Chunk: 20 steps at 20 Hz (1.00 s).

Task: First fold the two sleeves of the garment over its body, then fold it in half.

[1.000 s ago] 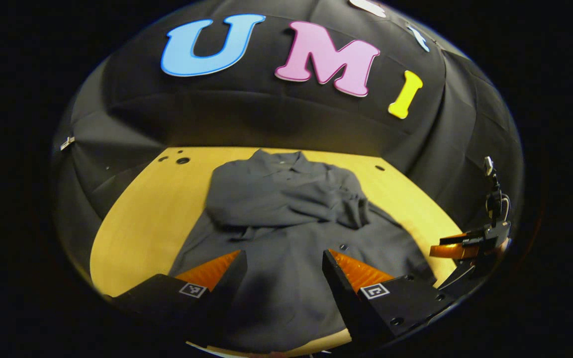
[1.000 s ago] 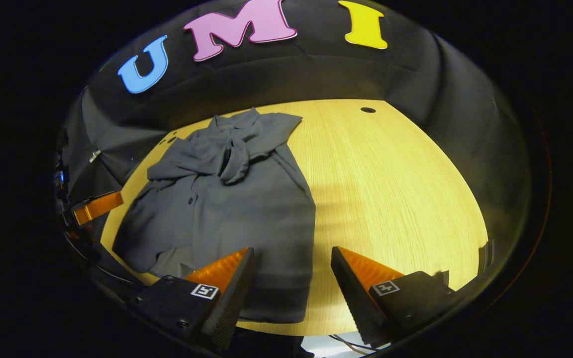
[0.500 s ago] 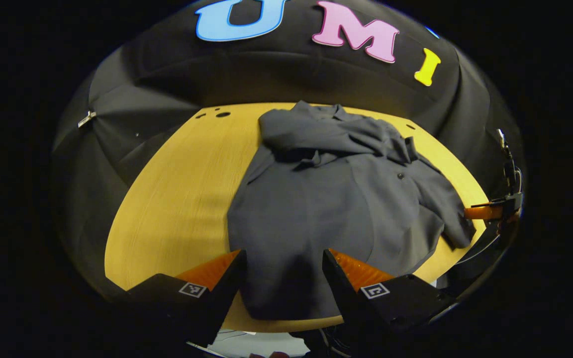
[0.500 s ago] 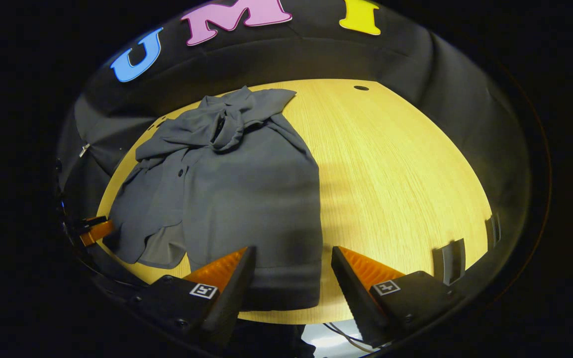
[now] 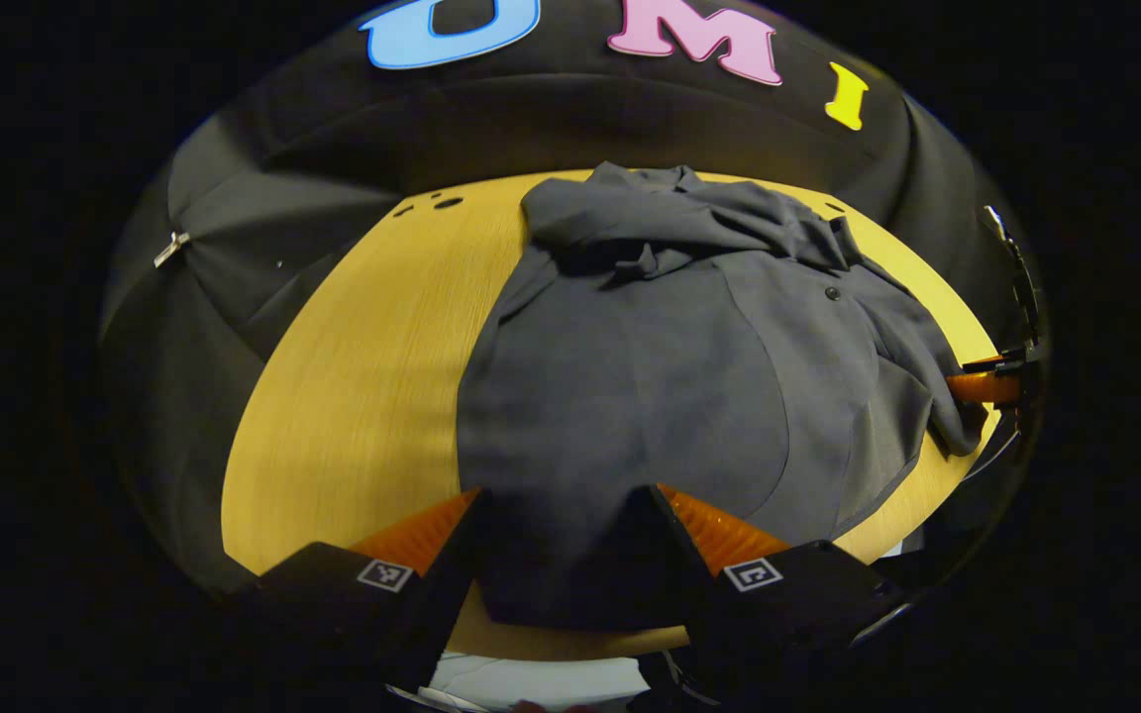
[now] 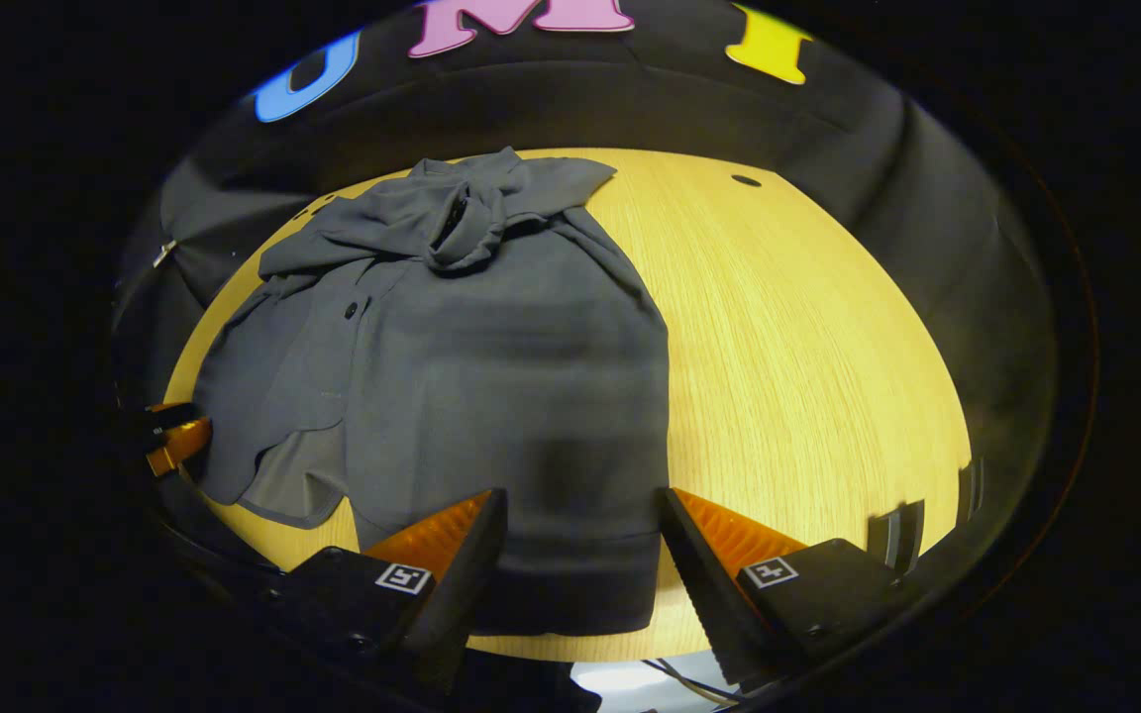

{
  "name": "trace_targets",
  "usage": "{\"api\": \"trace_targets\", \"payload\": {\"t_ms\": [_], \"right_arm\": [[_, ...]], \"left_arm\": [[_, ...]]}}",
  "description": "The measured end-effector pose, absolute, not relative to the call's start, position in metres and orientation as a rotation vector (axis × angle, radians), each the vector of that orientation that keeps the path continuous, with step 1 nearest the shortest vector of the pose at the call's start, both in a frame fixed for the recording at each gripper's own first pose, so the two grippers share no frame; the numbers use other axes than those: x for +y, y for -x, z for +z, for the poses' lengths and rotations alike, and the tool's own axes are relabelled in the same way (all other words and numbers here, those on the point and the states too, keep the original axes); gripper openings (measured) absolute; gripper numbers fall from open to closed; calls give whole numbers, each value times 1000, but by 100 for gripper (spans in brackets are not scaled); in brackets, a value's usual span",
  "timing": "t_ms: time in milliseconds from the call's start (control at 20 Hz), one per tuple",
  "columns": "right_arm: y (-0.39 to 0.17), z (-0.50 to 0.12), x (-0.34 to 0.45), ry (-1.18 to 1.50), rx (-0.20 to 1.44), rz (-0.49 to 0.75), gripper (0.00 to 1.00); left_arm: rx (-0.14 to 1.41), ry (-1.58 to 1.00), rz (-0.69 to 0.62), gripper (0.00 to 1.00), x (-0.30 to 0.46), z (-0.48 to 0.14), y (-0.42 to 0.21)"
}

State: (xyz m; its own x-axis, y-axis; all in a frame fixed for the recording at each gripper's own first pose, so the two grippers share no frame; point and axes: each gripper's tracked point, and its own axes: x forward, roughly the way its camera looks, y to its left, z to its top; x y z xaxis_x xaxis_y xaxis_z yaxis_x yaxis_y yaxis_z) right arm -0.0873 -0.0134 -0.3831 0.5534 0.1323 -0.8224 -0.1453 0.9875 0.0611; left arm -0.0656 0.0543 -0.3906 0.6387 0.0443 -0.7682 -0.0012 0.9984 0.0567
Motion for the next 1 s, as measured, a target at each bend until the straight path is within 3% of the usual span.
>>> {"api": "trace_targets", "payload": {"t_ms": [100, 150, 300, 350, 550, 1000], "right_arm": [[81, -382, -4, 16, 939, 199, 96], [80, -382, 7, 24, 925, 260, 70], [76, -386, 23, 38, 941, 334, 13], [77, -382, 22, 36, 949, 329, 6], [91, -376, 22, 44, 955, 339, 5], [147, -357, -7, -42, 1016, 348, 5]], "left_arm": [[875, -66, 5, 97, 51, -392, 62], [859, -78, -21, 77, 48, -391, 58], [859, -120, -42, 18, 51, -390, 47], [879, -101, -44, 10, 51, -389, 47], [829, 17, -72, 6, 42, -366, 52], [962, 56, -105, 6, 43, -370, 115]]}}
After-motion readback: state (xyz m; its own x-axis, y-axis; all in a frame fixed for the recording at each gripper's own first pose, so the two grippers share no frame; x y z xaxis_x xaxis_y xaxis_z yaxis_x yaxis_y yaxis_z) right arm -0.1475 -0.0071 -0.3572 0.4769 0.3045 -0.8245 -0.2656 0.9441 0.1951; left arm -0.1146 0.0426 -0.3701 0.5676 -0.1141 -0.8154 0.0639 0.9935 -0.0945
